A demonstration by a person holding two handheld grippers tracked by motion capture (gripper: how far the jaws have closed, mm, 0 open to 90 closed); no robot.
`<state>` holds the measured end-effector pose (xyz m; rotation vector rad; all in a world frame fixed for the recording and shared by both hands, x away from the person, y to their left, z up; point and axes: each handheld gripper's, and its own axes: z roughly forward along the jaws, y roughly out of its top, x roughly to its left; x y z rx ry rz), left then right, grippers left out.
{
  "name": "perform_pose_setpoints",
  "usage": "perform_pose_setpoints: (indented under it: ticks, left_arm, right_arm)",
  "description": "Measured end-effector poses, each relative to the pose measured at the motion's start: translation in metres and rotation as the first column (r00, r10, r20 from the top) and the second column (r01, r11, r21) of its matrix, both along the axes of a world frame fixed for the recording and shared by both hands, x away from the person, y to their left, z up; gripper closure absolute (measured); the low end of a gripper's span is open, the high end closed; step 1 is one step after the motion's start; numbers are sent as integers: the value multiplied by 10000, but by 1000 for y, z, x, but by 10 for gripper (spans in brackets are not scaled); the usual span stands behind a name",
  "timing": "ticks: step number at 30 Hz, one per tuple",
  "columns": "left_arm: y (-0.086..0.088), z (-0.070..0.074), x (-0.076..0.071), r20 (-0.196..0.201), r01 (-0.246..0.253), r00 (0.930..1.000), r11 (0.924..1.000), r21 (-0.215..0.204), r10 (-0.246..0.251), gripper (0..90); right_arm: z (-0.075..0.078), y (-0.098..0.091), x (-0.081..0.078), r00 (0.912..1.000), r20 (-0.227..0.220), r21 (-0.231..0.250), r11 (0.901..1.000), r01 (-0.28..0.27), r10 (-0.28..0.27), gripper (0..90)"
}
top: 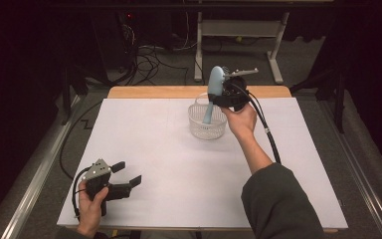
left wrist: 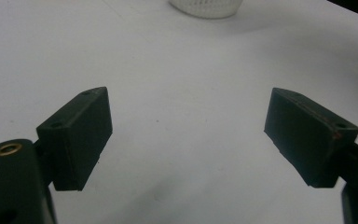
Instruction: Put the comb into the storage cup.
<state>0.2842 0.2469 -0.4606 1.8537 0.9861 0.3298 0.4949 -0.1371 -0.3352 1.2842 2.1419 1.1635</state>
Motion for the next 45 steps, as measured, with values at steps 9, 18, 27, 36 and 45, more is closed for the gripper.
perform_pose_setpoints:
  ticks: [9,18,27,36,45]
  left_arm:
    - [0,0,0,-7,36,10000,10000,19,-36,160]
    - [0,0,0,-12,72,10000,10000,19,-72,160]
    - [0,0,0,-4,66,10000,10000,18,-66,160]
    - [0,0,0,-6,61,10000,10000,12,-61,160]
    - [0,0,0,15,52,10000,10000,0,-52,160]
  right_arm:
    - [-7,6,2,10000,-34,-32,10000,-4,4,524]
    - [-11,11,3,10000,35,6,10000,36,-36,525]
    - [-12,12,1,9999,160,7,10000,8,-8,524]
    - [-11,16,-1,9995,322,-73,10000,-68,70,524]
    - [-15,22,-1,9993,338,-164,9998,-149,155,522]
